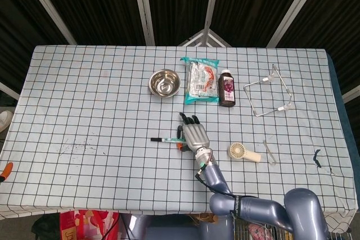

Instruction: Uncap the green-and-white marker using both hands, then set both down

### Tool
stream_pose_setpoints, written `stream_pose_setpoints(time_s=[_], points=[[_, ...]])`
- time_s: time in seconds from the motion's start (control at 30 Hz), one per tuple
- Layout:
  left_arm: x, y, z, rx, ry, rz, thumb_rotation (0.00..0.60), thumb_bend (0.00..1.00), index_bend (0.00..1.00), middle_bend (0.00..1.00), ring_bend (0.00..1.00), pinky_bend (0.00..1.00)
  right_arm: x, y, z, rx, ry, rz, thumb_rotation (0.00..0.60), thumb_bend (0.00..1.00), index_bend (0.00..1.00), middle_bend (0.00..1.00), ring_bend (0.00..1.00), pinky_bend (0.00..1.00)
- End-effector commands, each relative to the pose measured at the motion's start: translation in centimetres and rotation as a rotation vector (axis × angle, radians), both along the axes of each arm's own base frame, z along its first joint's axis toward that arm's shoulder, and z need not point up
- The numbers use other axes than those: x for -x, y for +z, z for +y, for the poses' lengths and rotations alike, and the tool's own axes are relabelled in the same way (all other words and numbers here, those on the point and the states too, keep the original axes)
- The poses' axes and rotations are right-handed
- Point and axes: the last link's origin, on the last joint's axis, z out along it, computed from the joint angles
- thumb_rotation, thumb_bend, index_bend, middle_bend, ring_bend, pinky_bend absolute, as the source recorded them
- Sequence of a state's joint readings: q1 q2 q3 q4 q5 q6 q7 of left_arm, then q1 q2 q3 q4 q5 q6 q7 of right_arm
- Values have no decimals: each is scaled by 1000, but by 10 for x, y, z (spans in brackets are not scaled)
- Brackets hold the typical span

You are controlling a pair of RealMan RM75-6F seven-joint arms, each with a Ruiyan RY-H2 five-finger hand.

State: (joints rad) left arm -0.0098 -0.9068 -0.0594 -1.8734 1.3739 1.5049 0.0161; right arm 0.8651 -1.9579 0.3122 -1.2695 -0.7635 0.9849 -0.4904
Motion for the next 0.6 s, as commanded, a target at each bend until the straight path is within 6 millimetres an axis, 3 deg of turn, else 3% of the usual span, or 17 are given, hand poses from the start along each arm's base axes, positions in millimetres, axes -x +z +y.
stream_pose_setpoints(time_s=[0.03, 0.4, 0.6], points=[[1, 0, 0, 0, 1, -1, 600, 454, 16, 0, 0, 0, -1, 5, 0, 10, 10, -16, 600, 484, 687, 52, 145, 41], [-1, -5, 4, 8, -18, -16, 600, 454, 16, 0, 0, 0, -8, 45, 6, 53, 63, -92, 600, 501, 692, 54, 146, 41], [-10, -10, 9, 11, -59, -32, 600, 454, 16, 0, 0, 0, -11, 82, 11, 105, 76, -152, 600, 501, 693, 54, 146, 41]])
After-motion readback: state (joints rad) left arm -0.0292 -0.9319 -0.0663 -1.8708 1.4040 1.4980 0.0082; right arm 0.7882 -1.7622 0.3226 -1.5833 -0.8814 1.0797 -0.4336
